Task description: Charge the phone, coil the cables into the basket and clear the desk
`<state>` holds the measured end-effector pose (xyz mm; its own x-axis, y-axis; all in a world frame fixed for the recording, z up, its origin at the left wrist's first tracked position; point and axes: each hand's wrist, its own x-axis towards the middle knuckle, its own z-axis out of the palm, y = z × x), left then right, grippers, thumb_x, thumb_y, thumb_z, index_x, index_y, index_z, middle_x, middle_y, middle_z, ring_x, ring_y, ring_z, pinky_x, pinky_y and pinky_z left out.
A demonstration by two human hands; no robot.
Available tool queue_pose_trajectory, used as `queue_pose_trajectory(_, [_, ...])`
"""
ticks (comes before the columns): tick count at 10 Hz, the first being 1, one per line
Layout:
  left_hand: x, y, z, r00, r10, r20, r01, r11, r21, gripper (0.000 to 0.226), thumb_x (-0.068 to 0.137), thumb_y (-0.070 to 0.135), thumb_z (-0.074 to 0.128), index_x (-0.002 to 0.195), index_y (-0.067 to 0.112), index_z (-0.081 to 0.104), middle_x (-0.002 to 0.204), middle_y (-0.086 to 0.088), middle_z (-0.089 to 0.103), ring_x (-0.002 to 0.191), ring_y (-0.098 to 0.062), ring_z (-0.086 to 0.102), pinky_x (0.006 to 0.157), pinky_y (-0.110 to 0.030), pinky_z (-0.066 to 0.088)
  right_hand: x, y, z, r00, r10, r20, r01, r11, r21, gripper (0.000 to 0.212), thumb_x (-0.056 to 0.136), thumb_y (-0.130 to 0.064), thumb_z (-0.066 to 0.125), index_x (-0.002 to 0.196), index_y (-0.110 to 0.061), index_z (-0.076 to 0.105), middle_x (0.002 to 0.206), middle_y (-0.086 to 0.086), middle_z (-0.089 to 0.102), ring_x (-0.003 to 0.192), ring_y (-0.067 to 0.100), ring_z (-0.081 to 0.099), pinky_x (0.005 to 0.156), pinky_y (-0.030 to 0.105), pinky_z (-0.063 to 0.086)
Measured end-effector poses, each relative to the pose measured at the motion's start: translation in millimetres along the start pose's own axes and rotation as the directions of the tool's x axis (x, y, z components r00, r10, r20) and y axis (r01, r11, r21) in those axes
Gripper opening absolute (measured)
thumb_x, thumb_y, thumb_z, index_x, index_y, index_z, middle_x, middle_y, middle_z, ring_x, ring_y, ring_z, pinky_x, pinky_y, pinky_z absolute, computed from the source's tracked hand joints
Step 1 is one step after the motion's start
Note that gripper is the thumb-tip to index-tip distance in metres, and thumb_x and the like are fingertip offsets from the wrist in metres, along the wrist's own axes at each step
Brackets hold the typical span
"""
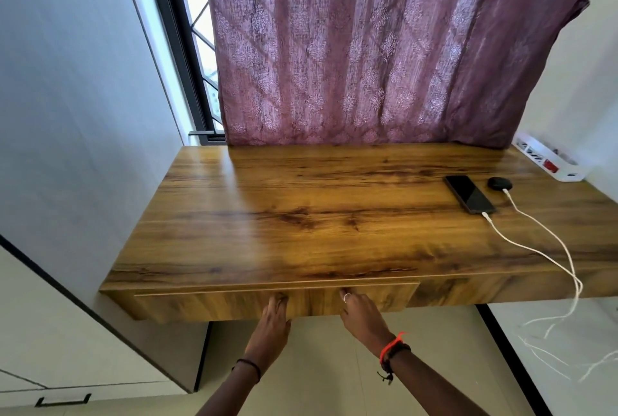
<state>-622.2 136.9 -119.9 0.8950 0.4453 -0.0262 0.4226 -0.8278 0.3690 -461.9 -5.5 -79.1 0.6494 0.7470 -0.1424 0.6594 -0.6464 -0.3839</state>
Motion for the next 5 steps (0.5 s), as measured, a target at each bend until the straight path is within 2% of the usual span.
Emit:
queue_pose_trajectory(1, [8, 0, 0, 0.999, -0.016, -0.037, 0.018, 0.998, 0.059, 0.052, 0.101, 0.027, 0.03, 0.147, 0.005, 0.019, 0.152, -0.012, 0.023, 0.143, -0.02, 0.021, 0.119, -0.03, 0.015, 5, 3, -2, 1.0, 0.018, -0.002, -0.018, 1.0, 0.004, 0.039, 0.092, -0.011, 0.049, 0.132, -0.008, 0.05, 0.115, 0.009, 0.065, 0.1, 0.02, 0.062, 0.079, 0.024, 0.05])
queue_pose_trajectory(2, [13, -1, 1, 0.999, -0.029, -0.023, 0.031, 0.995, 0.095, 0.052, 0.102, 0.029, 0.027, 0.148, 0.008, 0.016, 0.153, -0.009, 0.019, 0.144, -0.018, 0.015, 0.12, -0.029, 0.012, 6, 5, -1, 1.0, 0.026, 0.006, -0.026, 1.0, 0.009, 0.041, 0.091, -0.012, 0.05, 0.132, -0.009, 0.05, 0.115, 0.008, 0.065, 0.1, 0.019, 0.063, 0.078, 0.024, 0.05])
queue_pose_trajectory(3, [13, -2, 3, 0.999, -0.035, -0.006, 0.035, 0.998, 0.045, 0.052, 0.101, 0.028, 0.031, 0.148, 0.01, 0.016, 0.154, -0.006, 0.016, 0.144, -0.016, 0.016, 0.119, -0.025, 0.013, 5, 9, 3, 1.0, -0.008, 0.017, 0.008, 1.0, 0.003, 0.042, 0.092, -0.017, 0.049, 0.133, -0.01, 0.048, 0.122, 0.007, 0.061, 0.107, 0.019, 0.06, 0.085, 0.025, 0.05])
queue_pose_trajectory(4, [14, 3, 0, 1.0, -0.027, 0.006, 0.027, 0.999, -0.022, 0.049, 0.101, 0.028, 0.033, 0.146, 0.013, 0.022, 0.151, -0.003, 0.022, 0.14, -0.014, 0.025, 0.117, -0.024, 0.021, 5, 13, 1, 0.999, -0.021, 0.041, 0.021, 1.0, -0.002, 0.035, 0.094, -0.02, 0.047, 0.127, -0.01, 0.052, 0.119, 0.006, 0.062, 0.106, 0.019, 0.06, 0.084, 0.026, 0.05])
queue_pose_trajectory(5, [19, 13, -5, 0.999, 0.041, 0.024, -0.037, 0.986, -0.164, 0.036, 0.1, 0.033, 0.033, 0.133, 0.021, 0.041, 0.133, 0.005, 0.044, 0.115, -0.005, 0.049, 0.098, -0.02, 0.044, 7, 21, -6, 0.999, -0.029, 0.023, 0.029, 1.0, -0.005, 0.027, 0.096, -0.024, 0.043, 0.111, -0.012, 0.062, 0.104, 0.005, 0.067, 0.095, 0.017, 0.064, 0.073, 0.025, 0.049])
